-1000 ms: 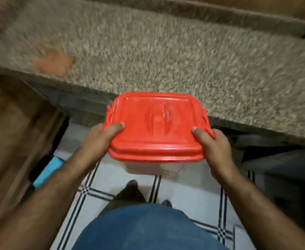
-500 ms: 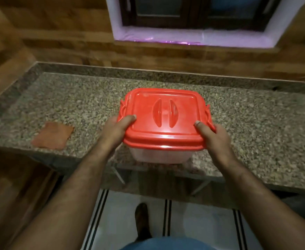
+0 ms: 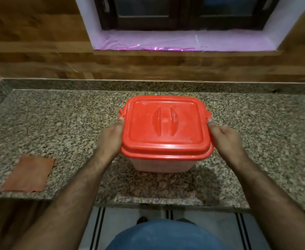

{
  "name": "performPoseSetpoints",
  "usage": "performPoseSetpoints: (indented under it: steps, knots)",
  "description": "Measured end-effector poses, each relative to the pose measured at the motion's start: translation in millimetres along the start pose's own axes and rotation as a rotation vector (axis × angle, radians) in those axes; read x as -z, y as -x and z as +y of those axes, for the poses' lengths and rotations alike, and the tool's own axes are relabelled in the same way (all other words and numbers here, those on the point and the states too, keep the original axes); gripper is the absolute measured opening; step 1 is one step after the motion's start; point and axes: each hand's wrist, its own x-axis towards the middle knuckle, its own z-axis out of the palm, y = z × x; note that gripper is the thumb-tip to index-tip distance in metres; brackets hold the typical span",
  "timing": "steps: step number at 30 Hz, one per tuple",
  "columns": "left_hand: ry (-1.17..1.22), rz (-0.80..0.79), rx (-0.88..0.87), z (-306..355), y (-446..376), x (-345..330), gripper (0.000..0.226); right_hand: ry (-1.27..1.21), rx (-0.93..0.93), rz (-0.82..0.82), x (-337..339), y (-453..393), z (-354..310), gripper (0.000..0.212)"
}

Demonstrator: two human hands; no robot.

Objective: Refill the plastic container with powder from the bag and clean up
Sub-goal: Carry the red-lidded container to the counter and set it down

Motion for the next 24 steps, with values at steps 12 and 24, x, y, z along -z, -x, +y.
performPoseSetpoints:
  steps: [12, 24]
  knots:
    - [0.151, 0.147, -0.006, -12.9, -8.5, -2.5, 0.064, -0.27, -0.042, -0.077, -0.6, -22.8, 23.9, 0.061]
    - [0.411, 0.067, 0.256, -28.2, -6.7, -14.4, 0.038, -0.556, -0.367, 0.001, -16.4, -18.7, 30.4, 0.061]
